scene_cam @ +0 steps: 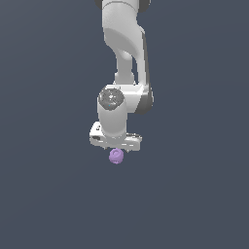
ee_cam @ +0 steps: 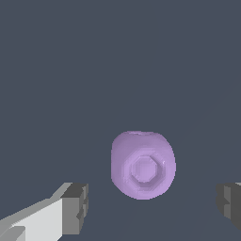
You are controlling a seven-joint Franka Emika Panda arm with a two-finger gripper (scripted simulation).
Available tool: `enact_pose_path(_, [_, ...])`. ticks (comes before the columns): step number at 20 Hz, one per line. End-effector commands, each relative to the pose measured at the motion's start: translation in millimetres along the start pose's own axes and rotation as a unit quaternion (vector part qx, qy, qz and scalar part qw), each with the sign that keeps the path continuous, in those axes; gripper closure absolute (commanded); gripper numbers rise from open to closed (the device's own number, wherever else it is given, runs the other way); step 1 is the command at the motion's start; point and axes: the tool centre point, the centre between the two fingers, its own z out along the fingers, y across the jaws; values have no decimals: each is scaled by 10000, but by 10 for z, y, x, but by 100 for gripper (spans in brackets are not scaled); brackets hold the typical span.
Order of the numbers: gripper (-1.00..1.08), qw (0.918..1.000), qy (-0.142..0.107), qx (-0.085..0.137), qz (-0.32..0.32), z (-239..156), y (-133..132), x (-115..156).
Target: Pick up the object and move it to a goal position.
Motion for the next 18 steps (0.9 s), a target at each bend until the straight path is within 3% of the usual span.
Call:
enact_pose_path(1, [-92,10000,-28,1,55,80,14,12])
enact_pose_path(10, [-92,10000,-46,-1,74,181,20,9])
enact_pose_path(18, [-92,10000,-46,0,84,570,24,-3])
